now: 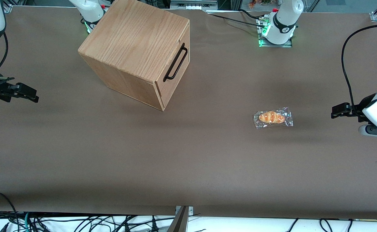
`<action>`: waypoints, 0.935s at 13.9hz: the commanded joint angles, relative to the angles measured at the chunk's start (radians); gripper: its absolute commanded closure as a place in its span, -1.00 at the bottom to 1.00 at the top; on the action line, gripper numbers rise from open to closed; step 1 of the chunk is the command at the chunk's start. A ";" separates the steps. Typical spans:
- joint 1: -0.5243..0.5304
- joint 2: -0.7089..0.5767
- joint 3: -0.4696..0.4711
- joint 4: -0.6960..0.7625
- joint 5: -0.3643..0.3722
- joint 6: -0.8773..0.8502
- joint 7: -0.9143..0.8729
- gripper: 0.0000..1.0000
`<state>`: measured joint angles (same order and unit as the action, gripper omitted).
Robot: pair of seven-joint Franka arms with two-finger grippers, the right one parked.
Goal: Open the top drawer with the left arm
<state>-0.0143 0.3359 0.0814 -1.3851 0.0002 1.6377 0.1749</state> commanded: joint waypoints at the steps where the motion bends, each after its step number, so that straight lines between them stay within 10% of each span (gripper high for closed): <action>1: 0.005 -0.015 -0.003 -0.012 0.010 -0.018 0.006 -1.00; 13: 0.002 -0.015 -0.008 -0.011 0.007 -0.033 0.006 -1.00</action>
<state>-0.0132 0.3359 0.0780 -1.3853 0.0002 1.6163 0.1750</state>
